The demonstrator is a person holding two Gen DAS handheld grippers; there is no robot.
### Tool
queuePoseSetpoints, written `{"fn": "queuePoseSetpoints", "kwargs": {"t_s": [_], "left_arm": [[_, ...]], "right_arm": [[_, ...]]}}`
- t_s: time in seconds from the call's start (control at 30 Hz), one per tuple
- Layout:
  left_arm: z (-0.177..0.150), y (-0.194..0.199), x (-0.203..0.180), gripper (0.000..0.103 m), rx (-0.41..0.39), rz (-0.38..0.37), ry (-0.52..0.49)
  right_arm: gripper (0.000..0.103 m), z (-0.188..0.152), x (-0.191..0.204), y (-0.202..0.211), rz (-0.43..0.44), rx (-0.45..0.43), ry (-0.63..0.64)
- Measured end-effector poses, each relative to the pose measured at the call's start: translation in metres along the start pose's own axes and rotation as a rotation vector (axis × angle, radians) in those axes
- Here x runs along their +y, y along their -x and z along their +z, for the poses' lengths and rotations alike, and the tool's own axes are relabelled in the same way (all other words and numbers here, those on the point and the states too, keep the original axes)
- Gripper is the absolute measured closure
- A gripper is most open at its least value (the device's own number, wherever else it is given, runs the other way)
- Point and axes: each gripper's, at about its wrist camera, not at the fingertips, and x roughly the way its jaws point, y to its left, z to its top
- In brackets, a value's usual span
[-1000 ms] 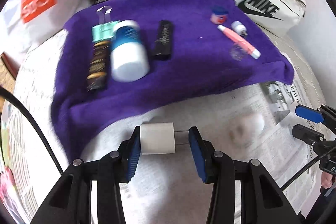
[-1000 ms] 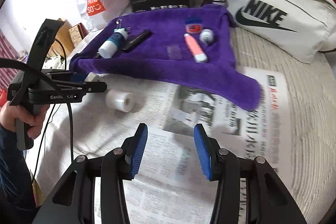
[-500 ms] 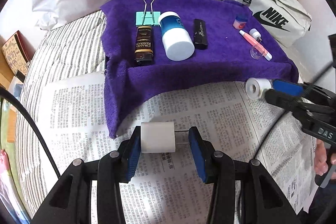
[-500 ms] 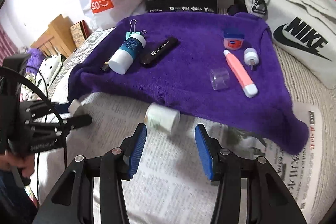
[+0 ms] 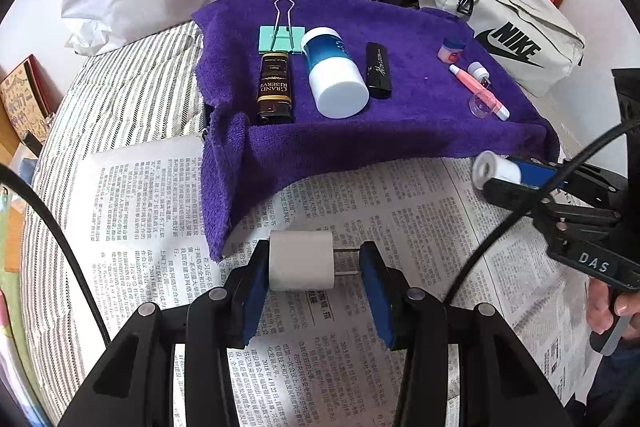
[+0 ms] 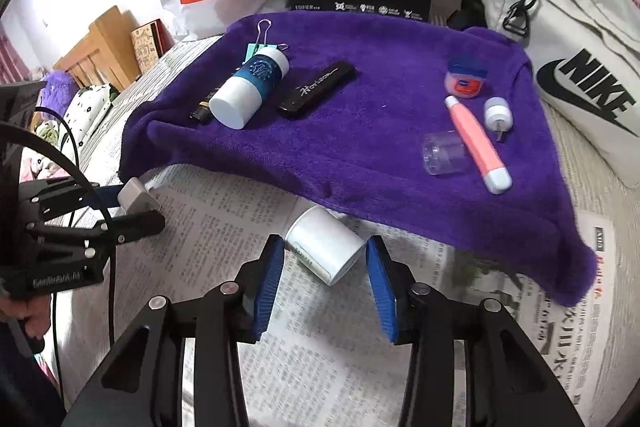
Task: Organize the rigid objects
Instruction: 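Grasp the white tape roll on the newspaper with the right tool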
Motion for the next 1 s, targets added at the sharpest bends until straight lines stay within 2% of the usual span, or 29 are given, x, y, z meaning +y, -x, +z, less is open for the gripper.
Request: {"fn": "queuePoseSetpoints", "kwargs": {"t_s": [0.33, 0.47, 0.77, 1.0], "left_arm": [[0.000, 0.000, -0.002, 0.060, -0.002, 0.009, -0.002], [-0.001, 0.000, -0.001, 0.060, -0.008, -0.002, 0.000], [-0.001, 0.004, -0.002, 0.060, -0.007, 0.012, -0.002], [-0.002, 0.008, 0.003, 0.061, -0.026, -0.005, 0.010]], "right_arm": [[0.060, 0.002, 0.000, -0.015, -0.024, 0.026, 0.003], [0.062, 0.003, 0.001, -0.015, -0.028, 0.008, 0.012], [0.062, -0.007, -0.007, 0.003, -0.025, 0.001, 0.006], [0.062, -0.012, -0.017, 0.010, -0.034, -0.004, -0.007]]}}
